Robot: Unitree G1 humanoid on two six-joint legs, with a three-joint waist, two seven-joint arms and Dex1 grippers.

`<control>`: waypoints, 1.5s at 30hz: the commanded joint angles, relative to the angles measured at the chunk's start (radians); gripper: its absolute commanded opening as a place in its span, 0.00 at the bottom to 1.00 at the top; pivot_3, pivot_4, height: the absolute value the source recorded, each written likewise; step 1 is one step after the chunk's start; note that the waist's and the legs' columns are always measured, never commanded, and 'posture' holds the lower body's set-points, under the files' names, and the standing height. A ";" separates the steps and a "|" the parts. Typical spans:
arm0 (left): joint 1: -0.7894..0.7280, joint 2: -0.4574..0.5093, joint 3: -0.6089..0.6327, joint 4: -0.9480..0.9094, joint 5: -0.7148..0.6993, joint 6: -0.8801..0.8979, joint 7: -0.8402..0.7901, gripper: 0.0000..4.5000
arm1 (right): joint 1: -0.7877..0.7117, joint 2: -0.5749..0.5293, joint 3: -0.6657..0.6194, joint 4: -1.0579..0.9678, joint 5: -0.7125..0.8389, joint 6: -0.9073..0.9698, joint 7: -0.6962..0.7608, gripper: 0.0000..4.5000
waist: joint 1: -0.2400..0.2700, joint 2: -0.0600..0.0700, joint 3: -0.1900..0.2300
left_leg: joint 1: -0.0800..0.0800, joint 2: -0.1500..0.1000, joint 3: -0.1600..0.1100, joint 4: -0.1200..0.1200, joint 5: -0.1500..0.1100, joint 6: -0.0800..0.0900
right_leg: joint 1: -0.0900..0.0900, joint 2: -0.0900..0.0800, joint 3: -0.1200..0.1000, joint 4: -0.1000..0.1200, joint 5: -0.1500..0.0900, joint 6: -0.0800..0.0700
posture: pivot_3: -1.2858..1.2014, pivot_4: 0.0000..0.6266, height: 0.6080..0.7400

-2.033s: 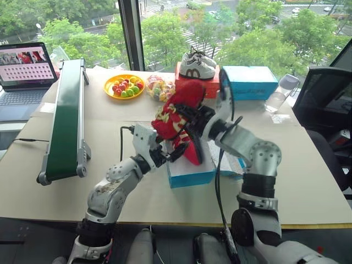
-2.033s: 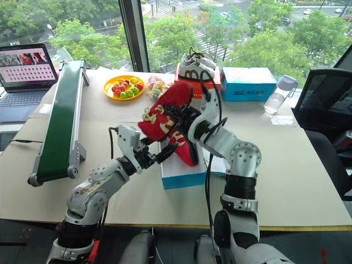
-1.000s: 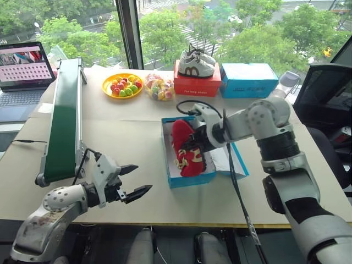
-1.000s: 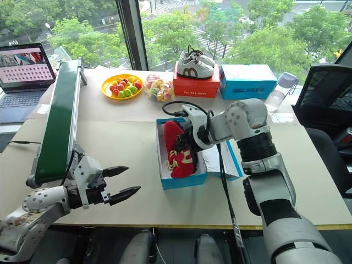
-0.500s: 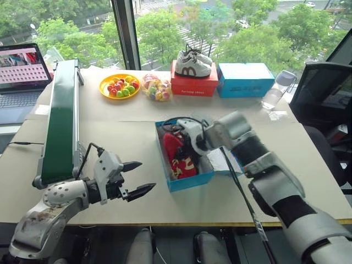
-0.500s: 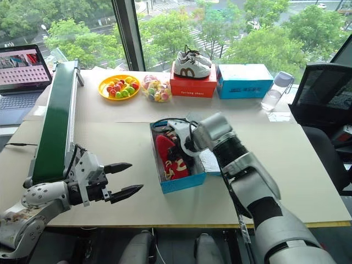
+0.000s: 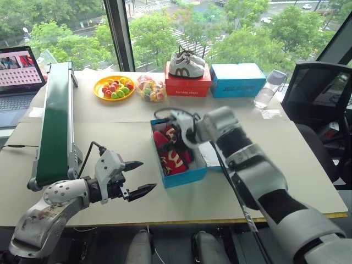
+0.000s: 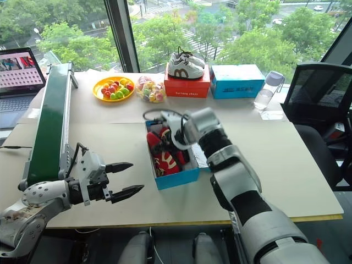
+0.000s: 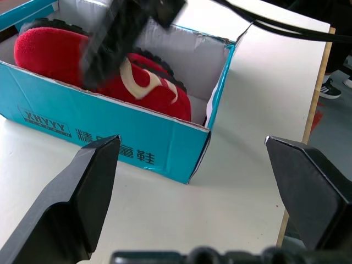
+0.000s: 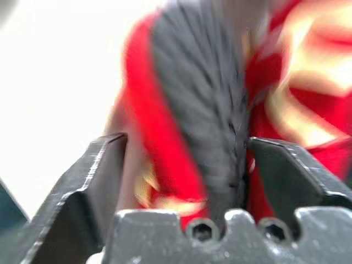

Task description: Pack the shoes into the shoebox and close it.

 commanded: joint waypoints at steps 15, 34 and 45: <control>-0.075 0.030 -0.022 0.013 -0.005 -0.003 -0.044 1.00 | 0.437 -0.527 -0.231 -0.897 0.506 0.365 0.188 0.39 | 0.029 0.000 0.000 | 0.000 0.000 0.003 0.001 -0.002 -0.002 | 0.002 -0.001 0.002 -0.003 -0.003 0.001 | 0.52 0.24 0.97; -0.105 0.050 -0.004 -0.001 -0.028 0.025 -0.049 1.00 | 0.922 -0.232 -0.467 -0.713 0.201 0.210 -0.319 0.02 | 0.031 -0.004 -0.002 | 0.004 0.000 0.006 0.006 -0.004 0.000 | 0.005 0.000 0.008 -0.001 -0.006 0.003 | 0.52 0.24 0.97; -0.112 0.056 0.007 -0.021 -0.040 0.042 -0.040 1.00 | 0.876 0.101 -0.821 -0.624 0.120 0.002 -0.662 0.02 | 0.022 -0.003 -0.005 | 0.011 0.001 0.006 0.005 -0.008 -0.006 | 0.008 0.000 0.007 -0.006 -0.006 0.004 | 0.52 0.24 0.97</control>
